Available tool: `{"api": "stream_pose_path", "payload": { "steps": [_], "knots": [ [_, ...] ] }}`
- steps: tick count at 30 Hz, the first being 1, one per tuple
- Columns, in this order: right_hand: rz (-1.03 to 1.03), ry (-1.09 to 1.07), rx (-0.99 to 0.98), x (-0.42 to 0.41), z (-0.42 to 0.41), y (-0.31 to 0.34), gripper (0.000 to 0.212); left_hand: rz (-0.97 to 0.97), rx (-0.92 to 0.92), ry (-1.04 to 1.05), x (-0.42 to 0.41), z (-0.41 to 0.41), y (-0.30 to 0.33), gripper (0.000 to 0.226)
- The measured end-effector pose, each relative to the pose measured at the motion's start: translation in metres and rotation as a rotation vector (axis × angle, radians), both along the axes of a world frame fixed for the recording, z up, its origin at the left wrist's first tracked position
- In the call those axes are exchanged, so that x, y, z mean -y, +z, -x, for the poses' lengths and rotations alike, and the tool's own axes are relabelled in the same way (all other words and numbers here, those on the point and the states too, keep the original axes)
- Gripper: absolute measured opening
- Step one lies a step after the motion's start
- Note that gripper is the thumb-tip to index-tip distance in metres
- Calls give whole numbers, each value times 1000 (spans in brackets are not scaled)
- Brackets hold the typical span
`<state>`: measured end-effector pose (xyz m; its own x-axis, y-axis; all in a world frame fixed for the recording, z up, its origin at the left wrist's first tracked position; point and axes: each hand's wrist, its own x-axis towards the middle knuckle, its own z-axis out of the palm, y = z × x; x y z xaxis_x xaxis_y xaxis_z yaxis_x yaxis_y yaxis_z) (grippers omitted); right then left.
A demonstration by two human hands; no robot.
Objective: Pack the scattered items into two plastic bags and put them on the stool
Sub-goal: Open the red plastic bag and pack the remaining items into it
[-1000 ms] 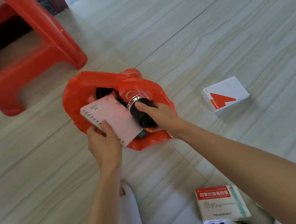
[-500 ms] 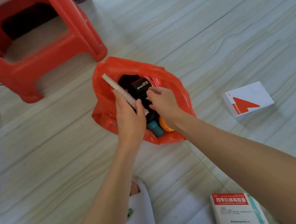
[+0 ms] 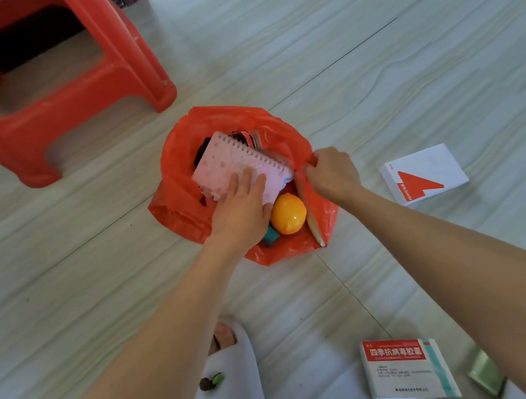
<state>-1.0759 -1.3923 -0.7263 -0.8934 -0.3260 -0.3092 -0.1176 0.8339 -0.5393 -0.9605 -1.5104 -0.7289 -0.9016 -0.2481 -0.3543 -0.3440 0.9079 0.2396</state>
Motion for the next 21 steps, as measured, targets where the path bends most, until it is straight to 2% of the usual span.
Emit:
{"api": "stream_pose_path", "payload": {
  "steps": [4, 6, 8, 12, 15, 18, 21],
  "knots": [
    [210, -125, -25, -6, 2, 12, 21, 53, 72, 1, 4, 1, -3, 53],
    [262, -121, -41, -17, 7, 19, 23, 37, 107, 19, 4, -1, -4, 52],
    [271, -78, -31, -32, 8, 24, 21, 11, 65, 53, -4, -3, -4, 51],
    [245, -15, 34, -72, 7, 23, 21, -135, -338, 101, -50, -6, -3, 45],
    [84, 53, 45, -113, 7, 11, 30, -143, -580, -34, -97, -4, -6, 36],
    [-64, 94, 98, -165, 5, -7, 39, -205, -524, -160, -146, 1, -20, 36],
    [-236, 113, 108, -214, 0, -25, 45, -206, -230, -275, -183, 5, -36, 43]
  ]
}}
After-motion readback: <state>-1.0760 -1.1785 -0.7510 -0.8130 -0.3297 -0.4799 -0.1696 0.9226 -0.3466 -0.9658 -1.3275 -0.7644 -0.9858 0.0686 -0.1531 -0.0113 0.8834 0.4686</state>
